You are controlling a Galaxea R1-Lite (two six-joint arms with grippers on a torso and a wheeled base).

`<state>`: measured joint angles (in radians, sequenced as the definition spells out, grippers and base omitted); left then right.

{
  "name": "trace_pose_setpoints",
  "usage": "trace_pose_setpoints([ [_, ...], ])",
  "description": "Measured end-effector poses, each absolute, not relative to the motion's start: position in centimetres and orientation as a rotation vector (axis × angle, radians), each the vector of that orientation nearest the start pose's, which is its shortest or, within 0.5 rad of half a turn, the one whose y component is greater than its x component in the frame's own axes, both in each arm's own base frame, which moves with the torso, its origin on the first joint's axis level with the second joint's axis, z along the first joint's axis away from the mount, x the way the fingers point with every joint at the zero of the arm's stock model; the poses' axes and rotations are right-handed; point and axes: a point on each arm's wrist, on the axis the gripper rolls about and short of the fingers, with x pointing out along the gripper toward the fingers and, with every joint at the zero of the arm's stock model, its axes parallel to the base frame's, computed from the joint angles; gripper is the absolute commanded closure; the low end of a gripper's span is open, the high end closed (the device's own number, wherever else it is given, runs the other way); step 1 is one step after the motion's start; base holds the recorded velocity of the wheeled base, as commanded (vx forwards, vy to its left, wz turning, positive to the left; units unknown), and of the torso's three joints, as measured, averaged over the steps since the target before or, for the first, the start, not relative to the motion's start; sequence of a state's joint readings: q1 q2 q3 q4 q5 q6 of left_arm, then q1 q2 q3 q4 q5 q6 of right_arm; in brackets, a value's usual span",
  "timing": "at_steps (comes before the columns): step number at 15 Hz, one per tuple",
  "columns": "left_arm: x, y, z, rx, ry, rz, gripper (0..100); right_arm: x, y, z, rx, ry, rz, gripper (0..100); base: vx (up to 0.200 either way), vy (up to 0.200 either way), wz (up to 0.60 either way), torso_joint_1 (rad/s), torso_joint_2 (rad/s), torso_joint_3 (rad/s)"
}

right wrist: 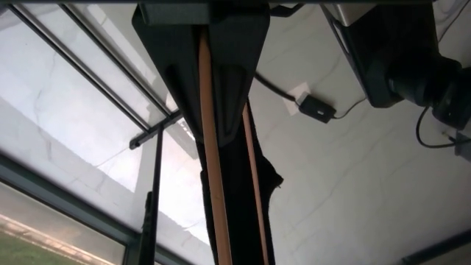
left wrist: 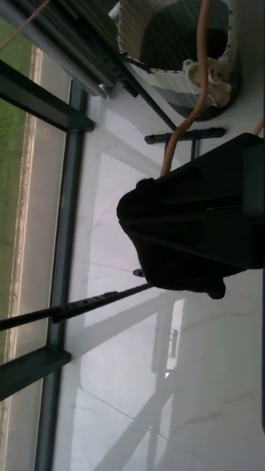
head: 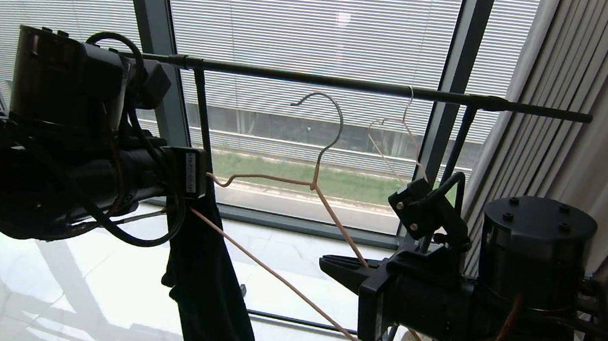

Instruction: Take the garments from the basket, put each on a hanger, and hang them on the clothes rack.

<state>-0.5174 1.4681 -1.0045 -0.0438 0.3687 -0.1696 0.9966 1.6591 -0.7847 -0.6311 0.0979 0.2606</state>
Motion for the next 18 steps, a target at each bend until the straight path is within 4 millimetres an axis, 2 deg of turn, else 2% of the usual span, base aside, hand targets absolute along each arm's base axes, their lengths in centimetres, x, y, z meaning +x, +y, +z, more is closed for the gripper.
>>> trace_pose_setpoints([
  [5, 19.8, -14.5, 25.0, 0.006, 0.381, -0.258, 100, 16.7, 26.2, 18.4, 0.118, 0.380, 1.048, 100, 0.000, 0.000, 0.00, 0.000, 0.00, 0.000],
  [8, 19.4, -15.1, 24.9, 0.005, 0.383, -0.276, 100, 16.9, 26.6, 18.0, 0.112, 0.386, 1.029, 100, 0.000, 0.000, 0.00, 0.000, 0.00, 0.000],
  [14, 23.2, -12.3, 25.0, -0.011, 0.293, -0.017, 100, 16.7, 24.6, 17.4, 0.081, 0.415, 0.937, 100, 0.000, 0.000, 0.00, 0.000, 0.00, 0.000],
  [18, 23.9, -12.8, 24.2, 0.020, 0.310, 0.000, 100, 17.0, 22.7, 18.1, 0.053, 0.377, 0.850, 100, 0.000, 0.000, 0.00, 0.000, 0.00, 0.000],
])
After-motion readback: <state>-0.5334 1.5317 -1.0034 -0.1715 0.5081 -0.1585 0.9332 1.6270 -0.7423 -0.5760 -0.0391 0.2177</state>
